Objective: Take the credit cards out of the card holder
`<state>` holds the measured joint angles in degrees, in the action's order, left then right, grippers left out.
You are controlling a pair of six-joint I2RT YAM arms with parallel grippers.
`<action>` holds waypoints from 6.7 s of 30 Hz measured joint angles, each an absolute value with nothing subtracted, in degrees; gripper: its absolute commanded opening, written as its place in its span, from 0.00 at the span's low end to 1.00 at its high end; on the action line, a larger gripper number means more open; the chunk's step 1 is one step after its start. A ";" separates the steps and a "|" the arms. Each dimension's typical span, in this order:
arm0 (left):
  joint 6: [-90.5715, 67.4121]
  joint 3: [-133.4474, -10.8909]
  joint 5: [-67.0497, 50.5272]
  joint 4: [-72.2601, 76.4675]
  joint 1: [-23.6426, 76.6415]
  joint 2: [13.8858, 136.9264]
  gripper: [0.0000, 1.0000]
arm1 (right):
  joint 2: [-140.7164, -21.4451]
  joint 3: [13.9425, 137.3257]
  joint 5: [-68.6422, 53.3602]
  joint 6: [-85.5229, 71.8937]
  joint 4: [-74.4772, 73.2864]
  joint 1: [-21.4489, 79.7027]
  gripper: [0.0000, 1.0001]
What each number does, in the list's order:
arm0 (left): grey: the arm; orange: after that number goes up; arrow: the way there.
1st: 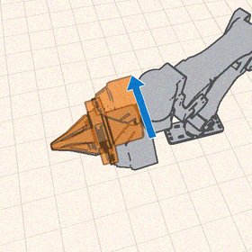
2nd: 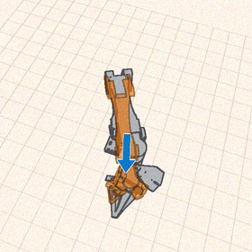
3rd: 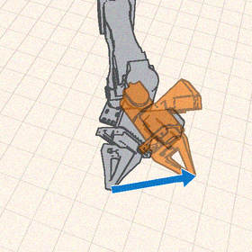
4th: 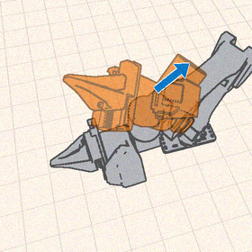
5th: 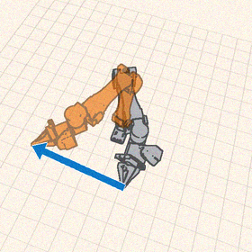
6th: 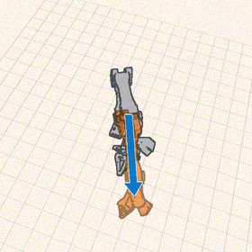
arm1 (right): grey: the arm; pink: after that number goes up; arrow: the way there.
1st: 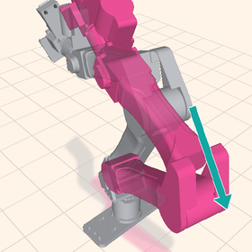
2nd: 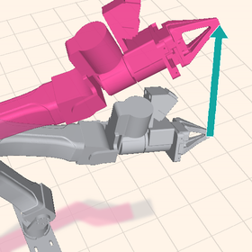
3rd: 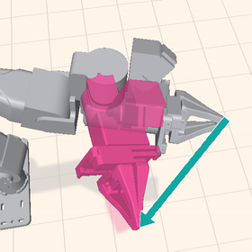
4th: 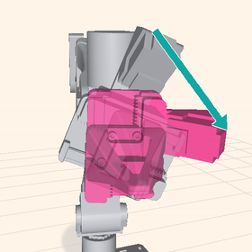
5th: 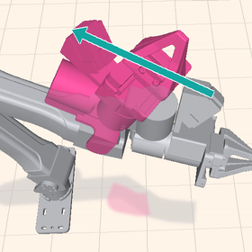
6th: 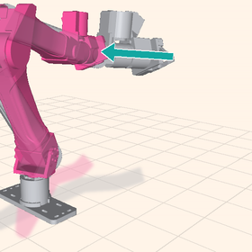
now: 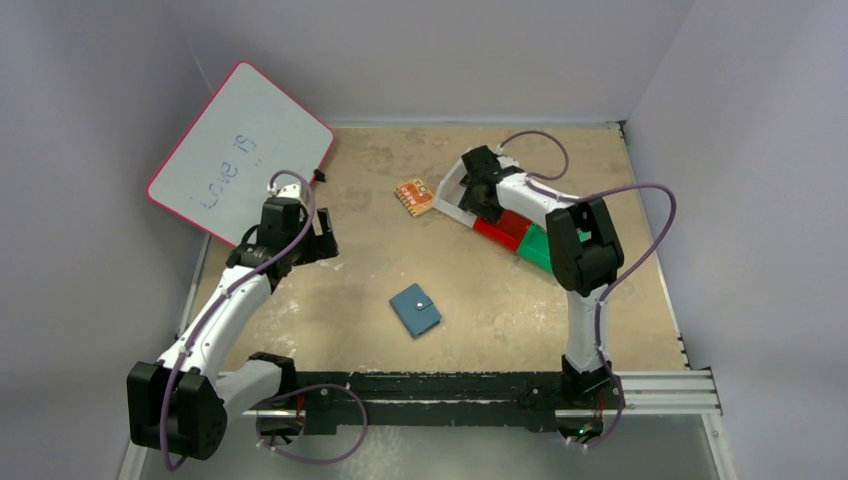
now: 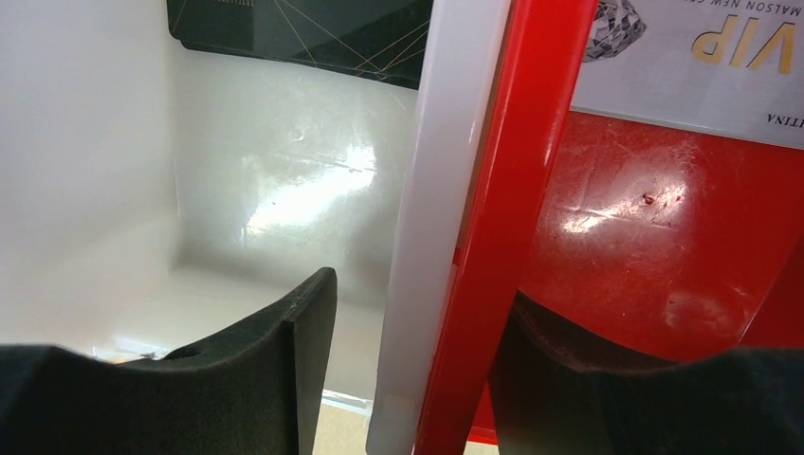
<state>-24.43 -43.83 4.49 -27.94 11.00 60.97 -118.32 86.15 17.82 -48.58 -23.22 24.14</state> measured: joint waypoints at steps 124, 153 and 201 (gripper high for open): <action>-52.01 -30.41 -2.85 -16.75 35.05 64.07 0.66 | -91.70 57.67 17.56 -50.54 -17.39 62.50 0.46; -57.98 -28.21 -0.45 -7.25 40.95 72.07 0.48 | -97.10 57.30 14.90 -44.23 -12.75 58.96 0.51; -54.35 -32.64 7.16 -8.75 45.04 77.49 0.37 | -83.20 41.15 1.87 -49.19 2.55 51.48 0.36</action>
<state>-54.35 -32.64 7.16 -8.75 45.04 77.49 -83.20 41.15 1.87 -49.19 2.55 51.48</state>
